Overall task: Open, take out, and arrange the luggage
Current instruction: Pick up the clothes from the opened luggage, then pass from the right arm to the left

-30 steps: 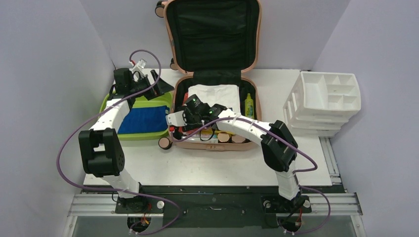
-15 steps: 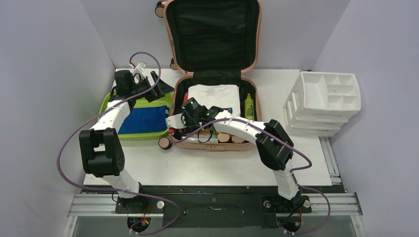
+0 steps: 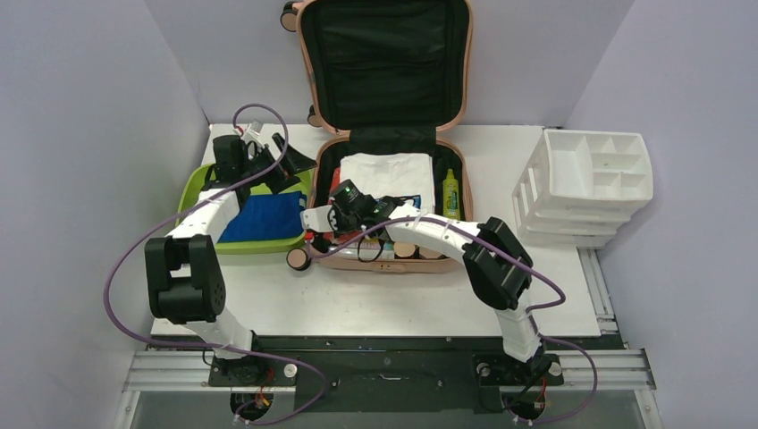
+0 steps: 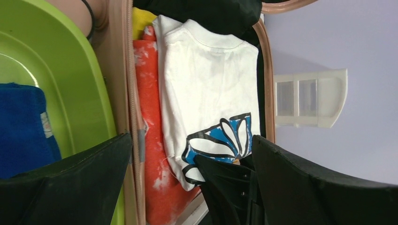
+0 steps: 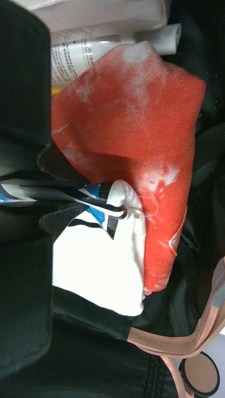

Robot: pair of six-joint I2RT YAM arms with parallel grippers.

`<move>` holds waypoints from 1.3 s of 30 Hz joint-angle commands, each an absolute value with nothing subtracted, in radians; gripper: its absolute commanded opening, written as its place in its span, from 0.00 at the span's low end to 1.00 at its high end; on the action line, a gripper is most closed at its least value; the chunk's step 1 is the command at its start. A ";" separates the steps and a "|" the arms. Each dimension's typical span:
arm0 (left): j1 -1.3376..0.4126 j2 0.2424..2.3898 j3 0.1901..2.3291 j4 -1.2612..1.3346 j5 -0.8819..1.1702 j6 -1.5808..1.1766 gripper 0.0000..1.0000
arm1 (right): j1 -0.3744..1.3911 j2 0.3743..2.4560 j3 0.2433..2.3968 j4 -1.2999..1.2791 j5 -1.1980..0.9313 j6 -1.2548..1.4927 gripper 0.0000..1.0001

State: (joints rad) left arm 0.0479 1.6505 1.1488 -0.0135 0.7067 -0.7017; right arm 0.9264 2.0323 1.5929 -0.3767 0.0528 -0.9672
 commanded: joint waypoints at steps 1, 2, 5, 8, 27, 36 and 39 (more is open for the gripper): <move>0.012 1.587 1.139 0.048 0.675 -0.789 0.96 | 0.892 1.922 1.636 -0.392 0.024 -0.923 0.05; -0.005 1.585 1.135 0.045 0.670 -0.799 0.96 | 0.882 1.911 1.636 -0.400 0.017 -0.921 0.04; -0.039 1.587 1.106 0.061 0.672 -0.842 0.96 | 0.864 1.892 1.642 -0.415 0.008 -0.918 0.02; -0.073 1.602 1.097 0.081 0.676 -0.860 0.96 | 0.847 1.882 1.653 -0.443 -0.038 -0.912 0.00; -0.175 1.821 1.215 0.022 0.673 -0.878 0.96 | 0.827 1.865 1.697 -0.512 -0.129 -0.873 0.00; -0.226 1.934 1.283 0.004 0.665 -0.865 0.97 | 0.821 1.869 1.702 -0.527 -0.161 -0.859 0.00; -0.226 1.966 1.304 -0.014 0.668 -0.853 0.96 | 0.818 1.866 1.707 -0.533 -0.172 -0.851 0.00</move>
